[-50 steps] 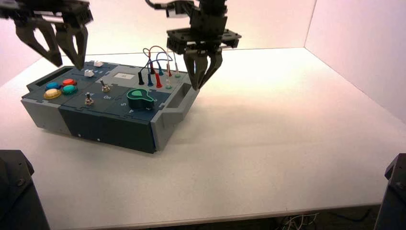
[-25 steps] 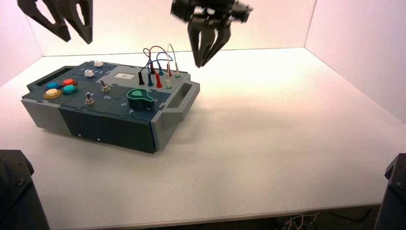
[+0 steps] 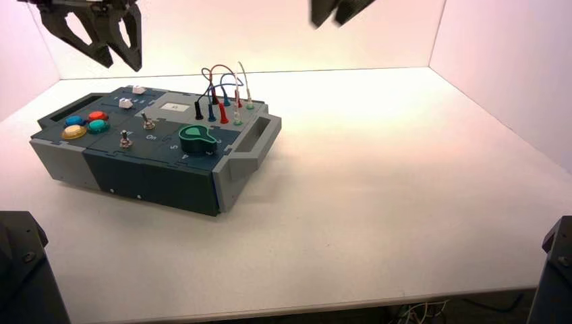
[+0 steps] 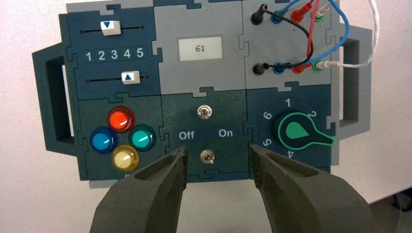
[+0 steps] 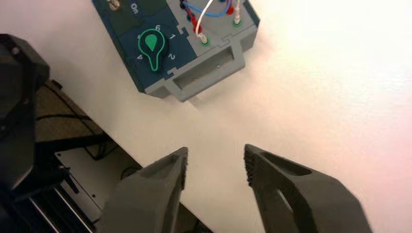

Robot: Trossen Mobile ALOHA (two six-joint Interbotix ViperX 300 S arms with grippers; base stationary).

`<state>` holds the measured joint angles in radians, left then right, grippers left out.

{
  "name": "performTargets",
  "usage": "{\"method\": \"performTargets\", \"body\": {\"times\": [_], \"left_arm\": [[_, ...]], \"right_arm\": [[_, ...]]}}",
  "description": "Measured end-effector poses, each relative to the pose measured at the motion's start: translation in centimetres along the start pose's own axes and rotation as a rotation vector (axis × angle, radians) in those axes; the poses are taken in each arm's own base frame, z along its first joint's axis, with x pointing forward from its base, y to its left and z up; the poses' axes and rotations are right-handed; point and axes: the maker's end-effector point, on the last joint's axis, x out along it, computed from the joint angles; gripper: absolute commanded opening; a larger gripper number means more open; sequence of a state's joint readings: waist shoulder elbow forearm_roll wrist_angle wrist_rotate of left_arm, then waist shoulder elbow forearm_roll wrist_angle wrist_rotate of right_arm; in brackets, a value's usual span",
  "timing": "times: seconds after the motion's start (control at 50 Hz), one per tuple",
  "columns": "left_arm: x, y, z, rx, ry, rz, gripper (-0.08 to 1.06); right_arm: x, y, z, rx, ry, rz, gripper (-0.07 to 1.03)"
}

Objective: Flip the bottom switch on with the left gripper.

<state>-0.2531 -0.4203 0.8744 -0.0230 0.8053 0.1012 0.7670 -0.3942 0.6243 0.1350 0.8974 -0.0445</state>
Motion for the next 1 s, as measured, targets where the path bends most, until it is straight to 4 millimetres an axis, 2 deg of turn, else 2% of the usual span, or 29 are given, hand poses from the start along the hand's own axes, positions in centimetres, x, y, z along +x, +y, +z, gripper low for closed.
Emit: {"method": "performTargets", "body": {"times": [0.12,0.24,0.46,0.56,0.7,1.0], "left_arm": [[0.2,0.0,-0.2,0.0,0.0,0.0,0.67],[0.3,-0.1,-0.4,0.0,-0.002,0.0,0.67],[0.2,0.0,-0.4,0.0,-0.018,0.002,0.67],[0.0,-0.1,-0.4,0.001,-0.031,0.003,0.67],[-0.4,-0.1,-0.2,0.0,-0.049,0.004,0.67],[-0.4,-0.2,-0.1,0.004,-0.054,0.003,0.67]], "right_arm": [[-2.3,-0.1,-1.1,-0.015,-0.067,-0.013,0.84],[-4.4,-0.8,-2.5,-0.016,-0.136,-0.041,0.9],[-5.6,-3.2,-5.4,0.057,-0.222,-0.098,0.94],[-5.4,-3.6,-6.6,0.076,-0.239,-0.111,0.94],[-3.9,-4.0,-8.2,0.108,-0.211,-0.113,0.94],[-3.1,-4.0,-8.3,0.144,-0.24,-0.101,0.94]]}}
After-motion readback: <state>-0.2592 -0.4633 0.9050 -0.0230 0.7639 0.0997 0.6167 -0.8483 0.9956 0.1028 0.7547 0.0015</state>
